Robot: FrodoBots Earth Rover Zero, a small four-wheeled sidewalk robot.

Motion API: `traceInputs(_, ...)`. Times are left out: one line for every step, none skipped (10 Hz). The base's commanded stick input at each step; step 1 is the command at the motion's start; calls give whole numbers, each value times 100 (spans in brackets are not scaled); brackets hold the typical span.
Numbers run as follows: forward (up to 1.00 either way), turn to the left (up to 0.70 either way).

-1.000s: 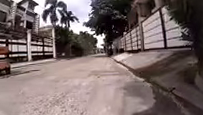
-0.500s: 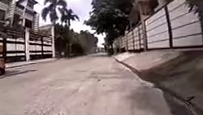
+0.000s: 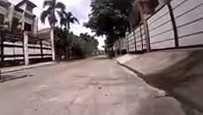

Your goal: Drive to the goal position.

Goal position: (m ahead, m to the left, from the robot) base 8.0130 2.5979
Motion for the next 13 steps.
traceInputs(70,0)
traceInputs(70,0)
traceInputs(70,0)
traceInputs(70,0)
traceInputs(70,0)
traceInputs(70,0)
traceInputs(70,0)
traceInputs(70,0)
traceInputs(70,0)
traceInputs(70,0)
traceInputs(70,0)
traceInputs(70,0)
traceInputs(70,0)
